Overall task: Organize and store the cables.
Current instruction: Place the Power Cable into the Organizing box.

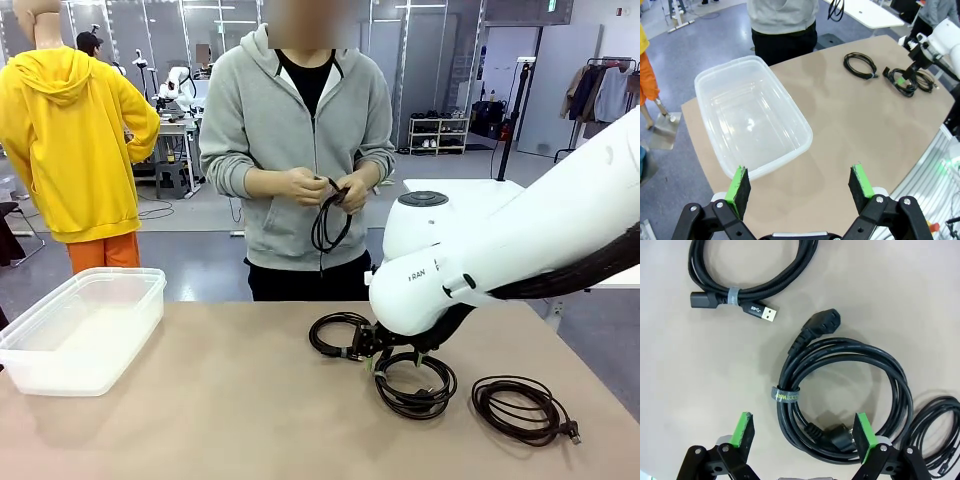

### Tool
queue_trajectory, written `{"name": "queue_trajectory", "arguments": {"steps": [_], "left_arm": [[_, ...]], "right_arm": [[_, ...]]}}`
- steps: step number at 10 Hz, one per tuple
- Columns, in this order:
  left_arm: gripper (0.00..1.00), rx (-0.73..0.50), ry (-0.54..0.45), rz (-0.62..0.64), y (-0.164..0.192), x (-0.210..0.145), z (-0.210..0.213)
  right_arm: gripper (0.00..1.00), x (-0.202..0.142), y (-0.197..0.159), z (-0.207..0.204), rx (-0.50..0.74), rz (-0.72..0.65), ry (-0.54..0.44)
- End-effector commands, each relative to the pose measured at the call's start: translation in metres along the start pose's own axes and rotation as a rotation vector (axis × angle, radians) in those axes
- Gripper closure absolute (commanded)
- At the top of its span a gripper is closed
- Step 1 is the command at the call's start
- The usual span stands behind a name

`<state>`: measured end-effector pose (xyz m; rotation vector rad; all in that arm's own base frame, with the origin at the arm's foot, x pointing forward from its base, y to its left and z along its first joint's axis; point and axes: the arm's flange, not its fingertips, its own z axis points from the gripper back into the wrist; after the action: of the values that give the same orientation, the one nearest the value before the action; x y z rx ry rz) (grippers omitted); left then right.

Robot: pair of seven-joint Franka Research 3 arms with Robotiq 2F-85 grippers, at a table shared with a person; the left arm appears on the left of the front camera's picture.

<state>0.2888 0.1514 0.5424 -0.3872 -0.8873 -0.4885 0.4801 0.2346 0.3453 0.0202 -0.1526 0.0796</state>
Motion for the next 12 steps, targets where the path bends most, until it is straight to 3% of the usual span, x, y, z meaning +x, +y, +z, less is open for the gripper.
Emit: {"name": "queue_trajectory", "arguments": {"steps": [1, 5, 6, 9, 10, 12], "left_arm": [[0.00, -0.008, -0.007, -0.010, 0.000, 0.000, 0.001], [0.00, -0.008, -0.007, -0.010, 0.000, 0.000, 0.001], [0.00, -0.008, -0.007, -0.010, 0.000, 0.000, 0.001], [0.00, -0.008, -0.007, -0.010, 0.000, 0.000, 0.001], [0.00, -0.008, -0.007, -0.010, 0.000, 0.000, 0.001], [0.00, -0.008, -0.007, -0.010, 0.000, 0.000, 0.001]], "right_arm": [[0.00, 0.013, 0.005, -0.006, -0.005, 0.009, 0.021], [0.00, 0.015, 0.012, -0.025, 0.029, 0.050, 0.070], [0.10, 0.016, 0.010, -0.026, 0.044, 0.069, 0.074], [0.96, 0.018, 0.003, -0.032, 0.063, 0.065, 0.095], [1.00, 0.017, 0.000, -0.033, 0.062, 0.057, 0.106], [0.97, 0.018, -0.003, -0.033, 0.070, 0.051, 0.116]]}}
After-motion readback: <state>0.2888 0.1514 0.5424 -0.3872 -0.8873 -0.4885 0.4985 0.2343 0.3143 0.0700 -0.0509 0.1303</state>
